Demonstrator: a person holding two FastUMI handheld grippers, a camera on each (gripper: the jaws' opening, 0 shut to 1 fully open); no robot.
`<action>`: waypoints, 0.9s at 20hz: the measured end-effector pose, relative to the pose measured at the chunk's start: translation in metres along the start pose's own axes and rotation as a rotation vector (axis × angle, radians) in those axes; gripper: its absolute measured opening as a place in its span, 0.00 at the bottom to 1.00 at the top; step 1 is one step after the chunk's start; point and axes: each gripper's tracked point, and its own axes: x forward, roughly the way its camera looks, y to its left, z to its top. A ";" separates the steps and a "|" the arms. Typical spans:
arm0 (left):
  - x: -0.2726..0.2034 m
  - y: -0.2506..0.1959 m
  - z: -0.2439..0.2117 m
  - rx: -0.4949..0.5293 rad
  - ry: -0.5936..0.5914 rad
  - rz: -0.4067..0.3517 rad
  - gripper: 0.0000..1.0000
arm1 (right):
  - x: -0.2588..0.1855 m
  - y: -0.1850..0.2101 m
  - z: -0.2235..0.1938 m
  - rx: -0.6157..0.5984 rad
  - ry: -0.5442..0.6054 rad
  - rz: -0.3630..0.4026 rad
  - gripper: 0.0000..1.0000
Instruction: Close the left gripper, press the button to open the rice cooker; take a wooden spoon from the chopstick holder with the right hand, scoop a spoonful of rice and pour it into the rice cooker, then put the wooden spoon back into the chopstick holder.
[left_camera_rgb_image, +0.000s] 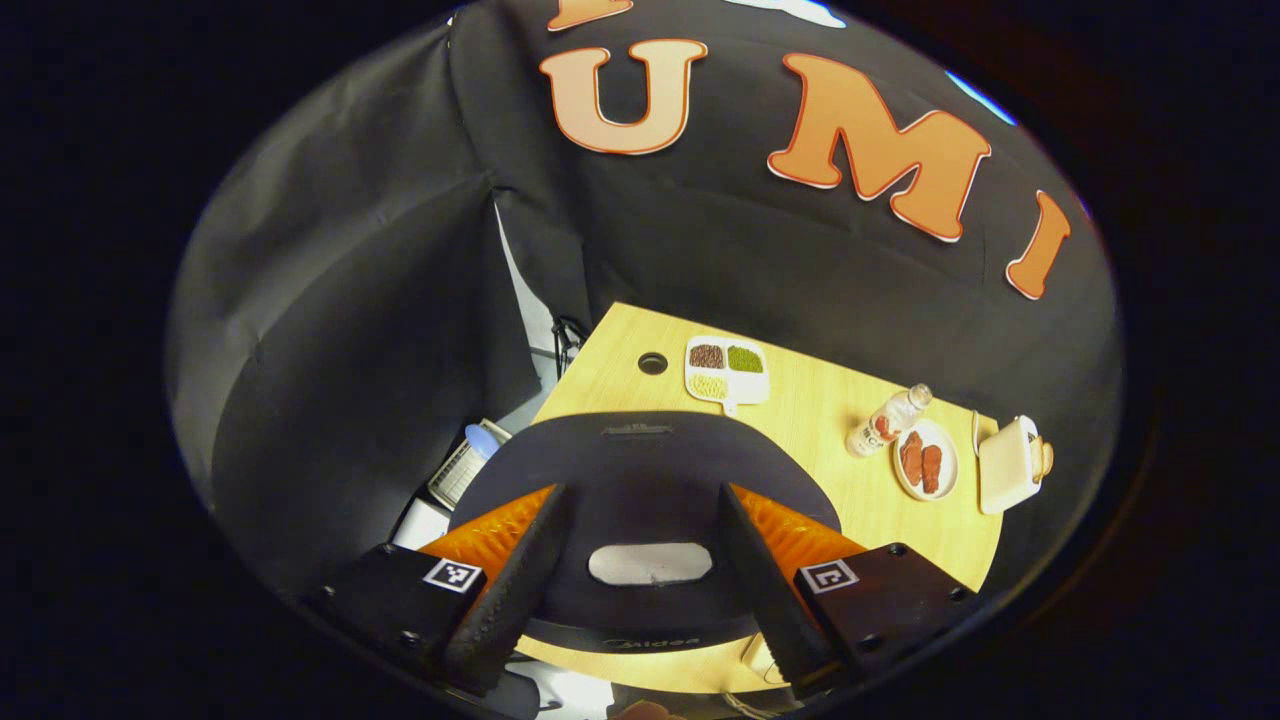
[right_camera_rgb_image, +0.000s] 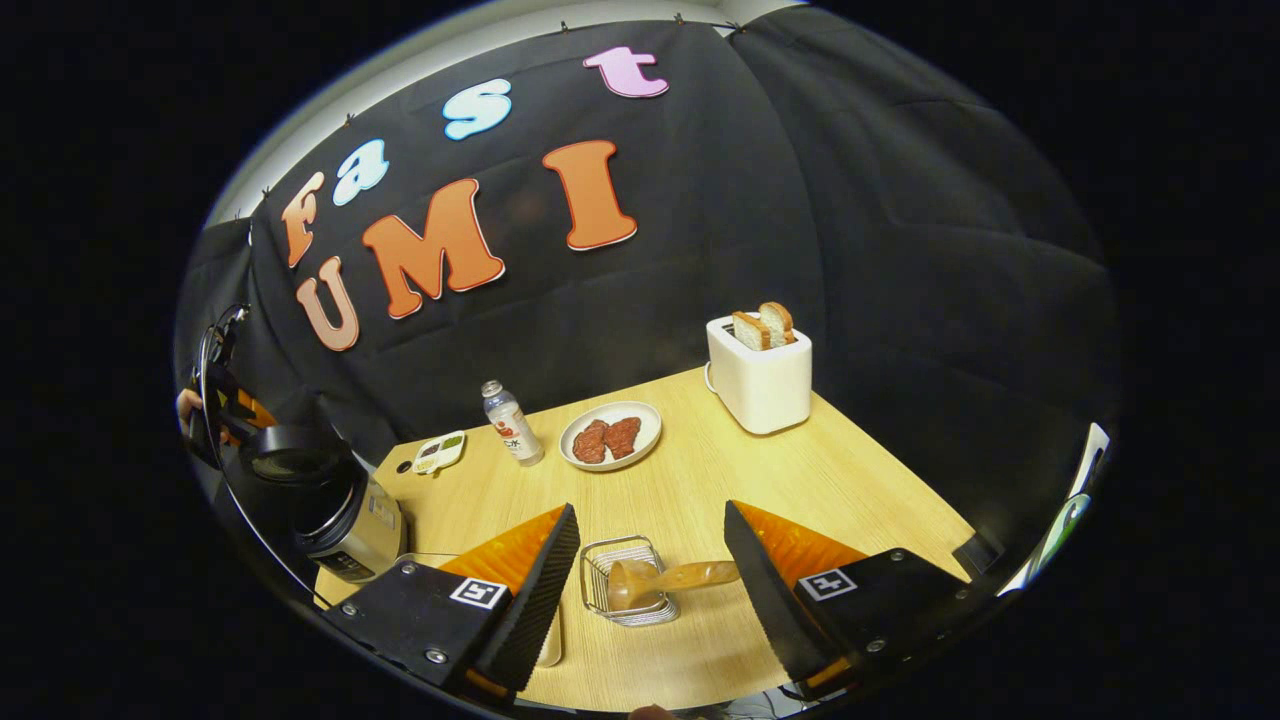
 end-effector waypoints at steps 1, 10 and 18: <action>0.004 -0.001 -0.011 -0.003 0.025 0.008 1.00 | 0.002 0.003 0.000 -0.003 0.002 0.010 0.91; 0.058 -0.004 -0.099 -0.022 0.252 0.043 1.00 | 0.013 0.022 -0.006 -0.052 0.028 0.070 0.91; 0.055 -0.004 -0.100 -0.046 0.174 0.058 1.00 | 0.016 0.049 -0.001 -0.081 0.018 0.124 0.91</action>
